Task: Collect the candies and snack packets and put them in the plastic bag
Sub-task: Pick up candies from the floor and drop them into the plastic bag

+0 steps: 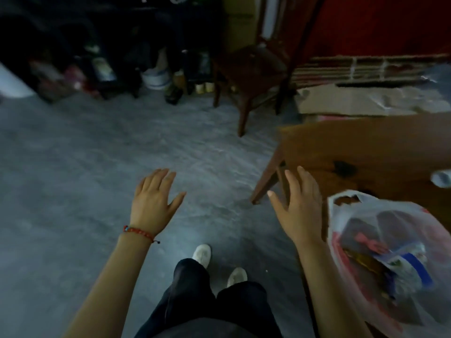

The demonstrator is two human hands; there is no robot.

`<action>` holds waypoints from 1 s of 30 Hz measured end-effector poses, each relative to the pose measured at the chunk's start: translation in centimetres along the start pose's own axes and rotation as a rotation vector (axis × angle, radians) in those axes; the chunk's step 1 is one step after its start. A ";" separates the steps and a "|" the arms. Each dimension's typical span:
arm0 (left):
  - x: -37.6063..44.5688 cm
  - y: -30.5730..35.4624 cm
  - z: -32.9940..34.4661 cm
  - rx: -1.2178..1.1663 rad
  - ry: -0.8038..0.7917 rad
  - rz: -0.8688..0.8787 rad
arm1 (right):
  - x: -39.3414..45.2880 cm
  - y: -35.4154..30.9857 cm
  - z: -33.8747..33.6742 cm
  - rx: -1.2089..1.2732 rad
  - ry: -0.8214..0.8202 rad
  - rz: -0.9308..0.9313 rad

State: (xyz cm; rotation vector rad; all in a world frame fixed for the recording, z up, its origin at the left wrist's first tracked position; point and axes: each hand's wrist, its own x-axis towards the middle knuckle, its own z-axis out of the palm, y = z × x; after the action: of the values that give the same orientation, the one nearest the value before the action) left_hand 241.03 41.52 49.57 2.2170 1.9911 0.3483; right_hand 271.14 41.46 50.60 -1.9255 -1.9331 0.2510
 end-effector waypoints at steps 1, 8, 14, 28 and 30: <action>-1.1 -1.5 -0.5 0.006 0.016 -0.052 | 0.5 -1.4 0.9 0.016 -0.021 -0.042; -8.0 -12.0 -3.4 0.041 0.136 -0.407 | 3.0 -13.0 7.8 0.090 -0.171 -0.309; -12.7 -22.8 -5.4 0.035 0.157 -0.638 | 5.3 -25.4 14.8 0.121 -0.254 -0.464; -14.4 -39.7 -4.1 -0.005 0.196 -0.839 | 6.9 -44.0 29.6 0.184 -0.398 -0.633; -14.2 -41.1 -2.3 -0.020 0.209 -0.891 | 7.3 -44.6 32.8 0.183 -0.435 -0.654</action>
State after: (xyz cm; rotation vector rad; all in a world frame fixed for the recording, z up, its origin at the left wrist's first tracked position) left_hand 199.62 31.93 40.15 1.1072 2.7862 0.4683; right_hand 217.34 52.04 39.82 -1.0956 -2.5878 0.6586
